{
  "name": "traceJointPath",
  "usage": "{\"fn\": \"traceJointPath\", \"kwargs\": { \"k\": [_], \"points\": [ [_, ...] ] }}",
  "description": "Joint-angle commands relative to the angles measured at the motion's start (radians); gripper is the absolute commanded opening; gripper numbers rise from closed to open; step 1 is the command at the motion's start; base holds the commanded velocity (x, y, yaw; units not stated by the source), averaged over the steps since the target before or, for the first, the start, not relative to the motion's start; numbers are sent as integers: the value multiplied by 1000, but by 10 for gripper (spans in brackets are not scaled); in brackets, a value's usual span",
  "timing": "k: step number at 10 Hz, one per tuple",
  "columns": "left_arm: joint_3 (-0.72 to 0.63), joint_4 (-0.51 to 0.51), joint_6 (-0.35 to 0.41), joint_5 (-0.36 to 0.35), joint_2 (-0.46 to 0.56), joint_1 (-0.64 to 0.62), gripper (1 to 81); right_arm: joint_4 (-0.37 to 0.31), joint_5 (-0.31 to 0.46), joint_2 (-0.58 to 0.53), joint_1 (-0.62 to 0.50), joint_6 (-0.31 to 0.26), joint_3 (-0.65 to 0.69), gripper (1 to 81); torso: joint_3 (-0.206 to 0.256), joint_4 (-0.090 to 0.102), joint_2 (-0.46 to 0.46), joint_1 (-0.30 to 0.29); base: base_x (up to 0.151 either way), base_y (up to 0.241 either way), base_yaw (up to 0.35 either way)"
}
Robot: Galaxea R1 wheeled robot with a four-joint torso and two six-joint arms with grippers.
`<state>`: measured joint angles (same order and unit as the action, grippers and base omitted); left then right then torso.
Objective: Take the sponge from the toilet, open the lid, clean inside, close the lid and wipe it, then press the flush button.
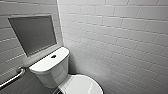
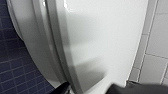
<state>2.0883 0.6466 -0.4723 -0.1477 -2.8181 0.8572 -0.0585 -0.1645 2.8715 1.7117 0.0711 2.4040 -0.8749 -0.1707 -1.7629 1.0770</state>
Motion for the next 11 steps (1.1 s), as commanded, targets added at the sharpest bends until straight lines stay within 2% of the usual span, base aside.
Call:
{"fn": "traceJointPath", "kwargs": {
  "k": [1, 8, 11],
  "points": [
    [-96, -47, 9, -55, 18, -180, 811, -6, 2, 4, -42, -1, -4, 10, 0, 0, 0, 0, 0, 0, 0],
    [-345, -81, 9, -142, 129, -201, 811, -6, 2, 5, -42, -2, -5, 10, 0, 0, 0, 0, 0, 0, 0],
    [-424, -81, -35, -161, 172, -217, 811, -6, 2, 5, -42, -2, -4, 10, 0, 0, 0, 0, 0, 0, 0]
  ]
}}
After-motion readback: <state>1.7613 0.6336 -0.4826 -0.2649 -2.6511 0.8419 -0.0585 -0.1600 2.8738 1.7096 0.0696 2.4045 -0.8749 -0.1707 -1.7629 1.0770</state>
